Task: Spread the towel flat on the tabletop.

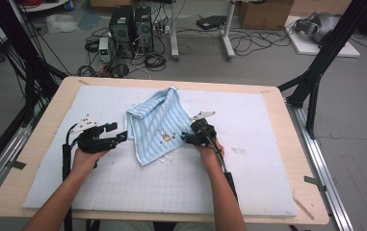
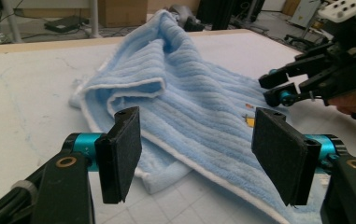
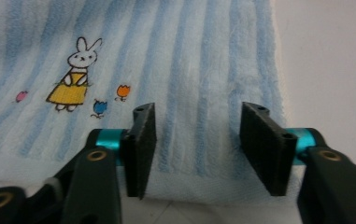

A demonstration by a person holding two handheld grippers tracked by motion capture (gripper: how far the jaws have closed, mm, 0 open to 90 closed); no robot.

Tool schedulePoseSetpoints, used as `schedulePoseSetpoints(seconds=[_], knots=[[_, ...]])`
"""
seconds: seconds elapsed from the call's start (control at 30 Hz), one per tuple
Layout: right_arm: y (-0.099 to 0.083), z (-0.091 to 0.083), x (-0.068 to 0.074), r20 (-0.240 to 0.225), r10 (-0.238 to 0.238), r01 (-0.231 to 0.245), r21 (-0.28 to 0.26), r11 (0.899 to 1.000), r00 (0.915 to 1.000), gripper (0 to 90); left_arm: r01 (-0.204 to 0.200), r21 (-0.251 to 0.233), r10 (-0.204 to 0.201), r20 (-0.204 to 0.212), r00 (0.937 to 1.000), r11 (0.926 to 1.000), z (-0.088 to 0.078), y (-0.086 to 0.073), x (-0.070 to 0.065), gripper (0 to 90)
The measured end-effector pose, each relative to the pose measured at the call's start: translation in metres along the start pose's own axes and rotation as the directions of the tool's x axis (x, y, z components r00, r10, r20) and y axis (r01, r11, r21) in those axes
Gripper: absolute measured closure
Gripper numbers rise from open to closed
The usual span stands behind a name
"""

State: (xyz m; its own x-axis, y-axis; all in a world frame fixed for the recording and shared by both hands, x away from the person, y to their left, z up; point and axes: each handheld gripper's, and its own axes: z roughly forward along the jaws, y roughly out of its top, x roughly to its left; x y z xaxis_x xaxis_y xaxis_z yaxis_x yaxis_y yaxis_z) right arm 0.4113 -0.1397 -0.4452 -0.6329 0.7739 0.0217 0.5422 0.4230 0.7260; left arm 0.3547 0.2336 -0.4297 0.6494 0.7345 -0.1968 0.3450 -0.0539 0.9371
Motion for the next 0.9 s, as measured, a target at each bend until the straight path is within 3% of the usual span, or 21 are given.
schedulePoseSetpoints(seconds=[0.03, 0.13, 0.17, 0.3, 0.37, 0.67, 0.77, 0.9], knots=[[0.000, 0.000, 0.000, 0.000, 0.000, 0.000, 0.000, 1.000, 1.0000, 58.0, 0.004, 0.003, -0.004, -0.005, 1.0000, 1.0000, 0.000, 0.000, 0.001, 33.7], [-0.001, -0.005, 0.004, -0.037, -0.006, 0.006, 0.014, 1.000, 0.9993, 79.9, 0.008, 0.008, -0.008, -0.013, 0.9999, 0.9999, -0.001, -0.001, 0.003, 33.9], [-0.002, -0.007, 0.006, -0.043, -0.009, 0.010, 0.022, 1.000, 0.9990, 82.6, 0.008, 0.007, -0.008, -0.018, 0.9998, 0.9999, -0.002, 0.000, 0.003, 34.2], [-0.012, -0.022, 0.016, -0.096, -0.045, 0.050, 0.052, 0.997, 0.9944, 83.9, 0.011, 0.012, -0.010, -0.028, 0.9995, 0.9999, -0.003, -0.001, 0.005, 34.6], [-0.022, -0.033, 0.020, -0.118, -0.061, 0.066, 0.042, 0.997, 0.9911, 83.9, 0.024, 0.013, -0.024, -0.031, 0.9992, 0.9996, -0.003, -0.001, 0.007, 34.9], [-0.064, -0.076, 0.033, -0.170, -0.060, 0.065, 0.023, 0.998, 0.9836, 83.9, 0.030, 0.016, -0.029, -0.048, 0.9984, 0.9994, -0.004, -0.002, 0.010, 34.9], [-0.078, -0.088, 0.038, -0.210, -0.067, 0.073, 0.022, 0.997, 0.9755, 83.9, 0.038, 0.012, -0.037, -0.058, 0.9977, 0.9992, -0.004, -0.003, 0.011, 34.9], [-0.090, -0.104, 0.049, -0.287, -0.098, 0.111, 0.031, 0.993, 0.9530, 83.4, 0.040, 0.013, -0.039, -0.061, 0.9974, 0.9991, -0.004, -0.003, 0.013, 34.9]])
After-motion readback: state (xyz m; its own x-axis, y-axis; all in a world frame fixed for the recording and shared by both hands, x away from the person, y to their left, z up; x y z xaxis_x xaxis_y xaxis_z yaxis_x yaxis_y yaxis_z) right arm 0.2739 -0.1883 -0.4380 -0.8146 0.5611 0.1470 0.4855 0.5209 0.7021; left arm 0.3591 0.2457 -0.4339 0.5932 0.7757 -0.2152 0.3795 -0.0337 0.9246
